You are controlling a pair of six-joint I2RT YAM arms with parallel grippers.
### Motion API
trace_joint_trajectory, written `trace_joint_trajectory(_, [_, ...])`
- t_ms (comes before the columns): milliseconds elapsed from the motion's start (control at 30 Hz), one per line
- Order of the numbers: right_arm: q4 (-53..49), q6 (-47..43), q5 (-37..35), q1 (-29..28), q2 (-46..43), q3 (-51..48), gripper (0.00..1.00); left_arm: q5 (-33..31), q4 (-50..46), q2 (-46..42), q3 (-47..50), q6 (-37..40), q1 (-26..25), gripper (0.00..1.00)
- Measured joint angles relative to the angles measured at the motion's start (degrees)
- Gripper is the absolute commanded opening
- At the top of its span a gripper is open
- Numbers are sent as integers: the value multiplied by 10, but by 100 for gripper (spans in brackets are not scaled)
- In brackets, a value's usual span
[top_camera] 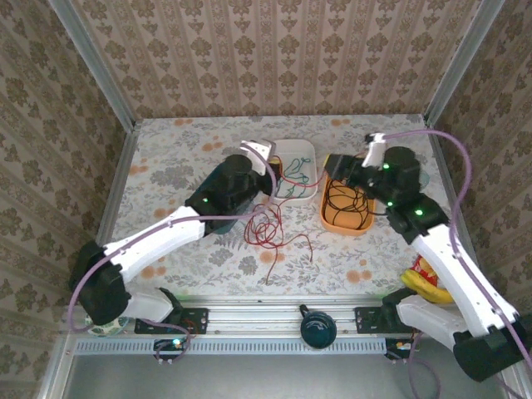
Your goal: Untangle the cables
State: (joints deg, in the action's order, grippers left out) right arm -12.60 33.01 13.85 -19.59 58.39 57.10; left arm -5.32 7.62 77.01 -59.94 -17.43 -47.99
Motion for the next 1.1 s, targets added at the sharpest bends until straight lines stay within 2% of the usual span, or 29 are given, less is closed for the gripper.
trace_joint_trajectory(100, [-22, -8, 7, -31, 43, -27, 62, -5, -17, -24, -13, -11, 12, 0])
trace_joint_trajectory(200, [-29, -8, -2, -47, 48, -57, 64, -8, -30, -37, -40, -12, 17, 0])
trace_joint_trajectory(300, [-28, 2, -30, -44, 46, -75, 71, -9, -49, -54, -71, -15, 26, 0])
trace_joint_trajectory(367, [-28, 10, -47, -40, 46, -83, 76, -9, -57, -71, -84, -24, 43, 0])
trace_joint_trajectory(667, [-23, 35, -72, -24, 46, -108, 76, 8, -61, -142, -92, -67, 138, 0])
trace_joint_trajectory(800, [-3, 28, -28, -24, 60, -106, 76, 51, -46, -141, -92, -80, 167, 0])
trace_joint_trajectory(900, [-3, 12, 24, -34, 103, -90, 76, 81, -49, -130, -106, -83, 175, 0])
trace_joint_trajectory(1000, [-7, -5, 53, -58, 147, -68, 76, 85, -59, -115, -130, -83, 178, 0])
trace_joint_trajectory(1100, [-10, -14, 65, -73, 157, -66, 76, 63, -85, -114, -149, -83, 193, 0])
